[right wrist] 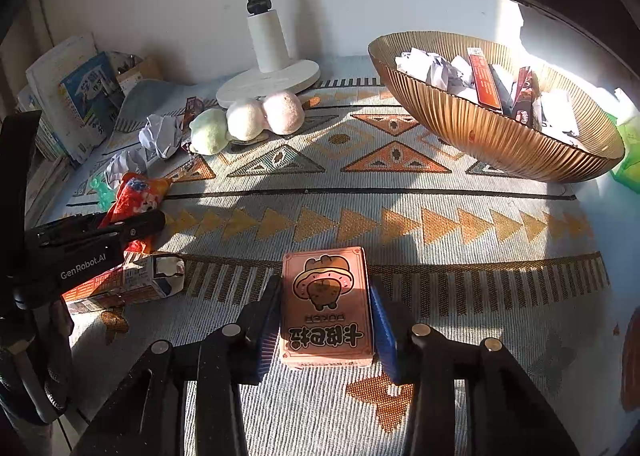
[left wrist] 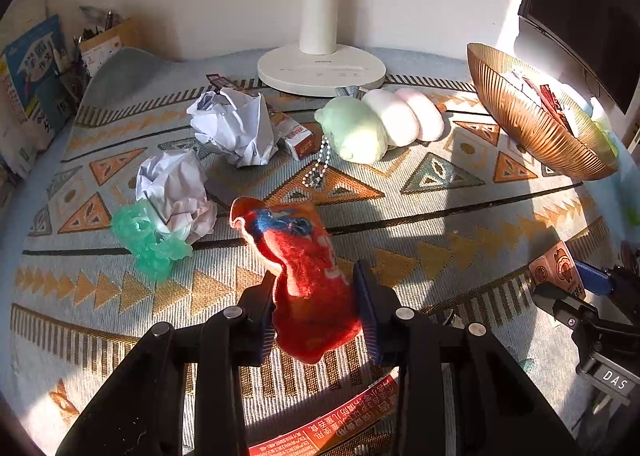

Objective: Organize objects
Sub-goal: 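Grasp the red snack bag with the left tool while the right tool holds the pink box, then carry the bag and pink box into the amber bowl and release them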

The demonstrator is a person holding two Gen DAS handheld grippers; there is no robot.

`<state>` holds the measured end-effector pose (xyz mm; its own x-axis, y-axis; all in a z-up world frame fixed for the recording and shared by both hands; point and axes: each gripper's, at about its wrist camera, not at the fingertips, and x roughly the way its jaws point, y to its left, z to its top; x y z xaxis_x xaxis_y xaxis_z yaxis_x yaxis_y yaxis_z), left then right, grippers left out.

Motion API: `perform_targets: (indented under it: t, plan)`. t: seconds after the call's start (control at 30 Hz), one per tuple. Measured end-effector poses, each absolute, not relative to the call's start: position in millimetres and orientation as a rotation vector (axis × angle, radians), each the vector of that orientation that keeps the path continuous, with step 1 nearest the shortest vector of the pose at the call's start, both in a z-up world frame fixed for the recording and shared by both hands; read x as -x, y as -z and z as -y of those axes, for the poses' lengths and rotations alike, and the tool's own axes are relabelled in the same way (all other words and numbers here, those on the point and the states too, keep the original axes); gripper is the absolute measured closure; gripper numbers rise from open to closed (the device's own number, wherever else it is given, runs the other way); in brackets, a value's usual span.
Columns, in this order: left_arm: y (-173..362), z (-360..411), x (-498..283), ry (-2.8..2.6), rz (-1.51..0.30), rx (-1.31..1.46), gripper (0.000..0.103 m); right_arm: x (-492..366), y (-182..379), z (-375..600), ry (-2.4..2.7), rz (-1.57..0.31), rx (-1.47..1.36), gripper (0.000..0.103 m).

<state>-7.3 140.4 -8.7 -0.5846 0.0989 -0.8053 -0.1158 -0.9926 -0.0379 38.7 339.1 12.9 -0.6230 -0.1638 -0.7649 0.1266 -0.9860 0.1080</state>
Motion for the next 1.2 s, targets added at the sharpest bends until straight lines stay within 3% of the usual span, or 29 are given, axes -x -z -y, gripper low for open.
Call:
perform_targets:
  t: [0.13, 0.3, 0.6, 0.77, 0.97, 1.03, 1.1, 1.2]
  plan:
    - [-5.6, -132.1, 0.7, -2.557, 0.139, 1.287, 0.073, -52.4, -25.2, -342.0, 2.722, 0.069, -1.156, 0.062]
    - [-46.9, -153.0, -8.8, -2.538, 0.091, 1.165, 0.073, -60.8, -53.0, -373.5, 2.702, 0.251, -1.059, 0.062]
    - [-106.0, -248.5, 40.7, -2.427, 0.102, 0.974, 0.073, -44.6, -154.8, -474.7, 3.087, 0.465, -0.779, 0.062]
    - [-105.4, -303.0, 80.5, -2.345, 0.102, 0.947, 0.073, -0.9, -139.8, -512.9, 3.09, 0.668, -0.893, 0.062]
    - [-91.3, -338.2, 104.0, -2.343, 0.009, 0.934, 0.072, 26.3, -113.4, -528.1, 3.032, 0.743, -0.983, 0.058]
    - [-87.5, -337.1, 107.0, -2.341, 0.038, 0.941, 0.051, 26.1, -106.8, -531.2, 3.04, 0.76, -1.014, 0.044]
    - [-86.3, -329.7, 108.6, -2.338, 0.079, 0.954, 0.033, 19.0, -105.5, -531.1, 3.047, 0.763, -0.999, 0.039]
    - [-91.0, -313.4, 101.3, -2.345, 0.082, 0.934, 0.031, 6.9, -111.3, -523.0, 3.066, 0.707, -0.988, 0.039]
